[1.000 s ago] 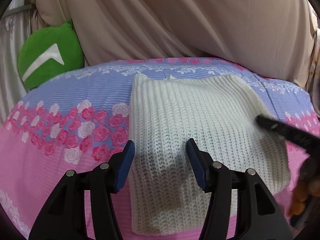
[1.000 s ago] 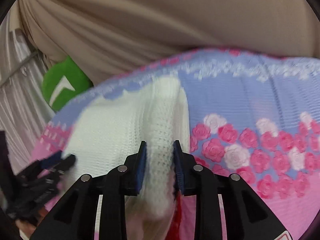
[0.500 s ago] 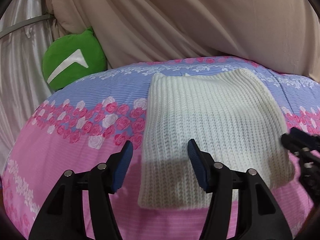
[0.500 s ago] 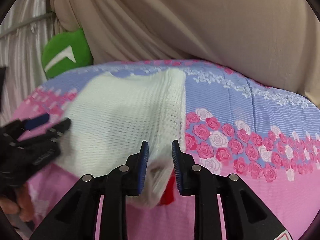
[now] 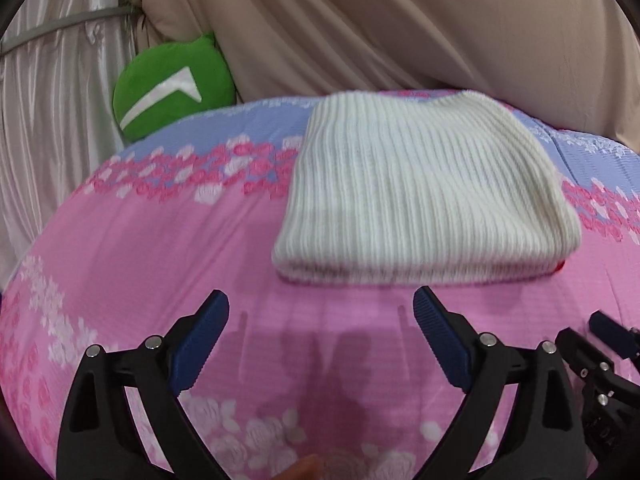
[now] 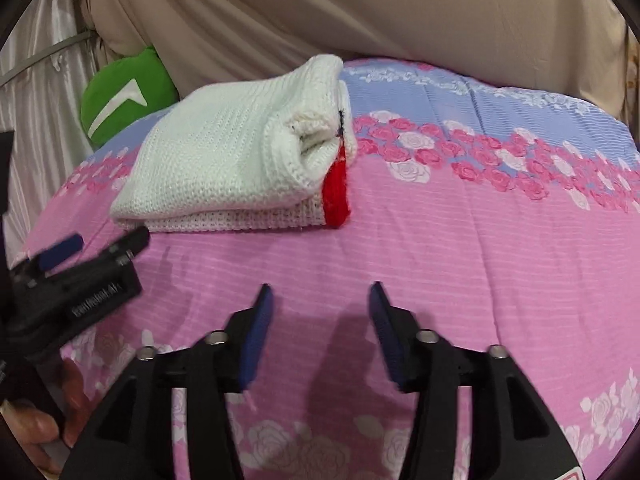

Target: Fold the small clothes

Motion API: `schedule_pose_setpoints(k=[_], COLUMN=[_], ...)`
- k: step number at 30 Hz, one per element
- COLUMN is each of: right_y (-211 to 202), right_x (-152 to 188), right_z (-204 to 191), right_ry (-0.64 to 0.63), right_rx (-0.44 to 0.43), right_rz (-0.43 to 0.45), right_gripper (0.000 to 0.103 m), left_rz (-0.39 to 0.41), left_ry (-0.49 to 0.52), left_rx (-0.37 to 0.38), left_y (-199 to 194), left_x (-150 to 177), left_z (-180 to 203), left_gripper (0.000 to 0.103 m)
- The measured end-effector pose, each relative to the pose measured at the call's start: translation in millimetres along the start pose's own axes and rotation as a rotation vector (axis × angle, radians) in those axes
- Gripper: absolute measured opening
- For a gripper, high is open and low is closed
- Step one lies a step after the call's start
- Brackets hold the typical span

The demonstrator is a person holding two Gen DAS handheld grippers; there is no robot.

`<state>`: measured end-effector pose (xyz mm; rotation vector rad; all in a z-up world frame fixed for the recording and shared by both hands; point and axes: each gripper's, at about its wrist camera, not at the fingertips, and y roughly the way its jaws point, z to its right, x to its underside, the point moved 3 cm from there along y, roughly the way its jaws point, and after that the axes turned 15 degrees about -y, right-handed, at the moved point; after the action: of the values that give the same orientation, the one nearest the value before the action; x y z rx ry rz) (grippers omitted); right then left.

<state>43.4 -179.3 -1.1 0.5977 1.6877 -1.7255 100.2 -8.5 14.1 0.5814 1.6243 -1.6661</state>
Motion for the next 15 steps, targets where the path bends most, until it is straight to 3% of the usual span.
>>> schedule_pose_setpoints(k=[7,15], right_y=[2,9], right_x=[4,1], right_z=[6,-5], right_ry=[0.048,-0.002], right_rx=[0.017,0.051], right_rz=[-0.008,-0.038], right_gripper=[0.057,0.057], left_rz=[0.008,0.011], left_ry=[-0.023,0.021], left_rx=[-0.028,-0.042], left_y=[-5,-5], left_x=[5,10], left_z=[-1,9], left_gripper=[0.091,0.091])
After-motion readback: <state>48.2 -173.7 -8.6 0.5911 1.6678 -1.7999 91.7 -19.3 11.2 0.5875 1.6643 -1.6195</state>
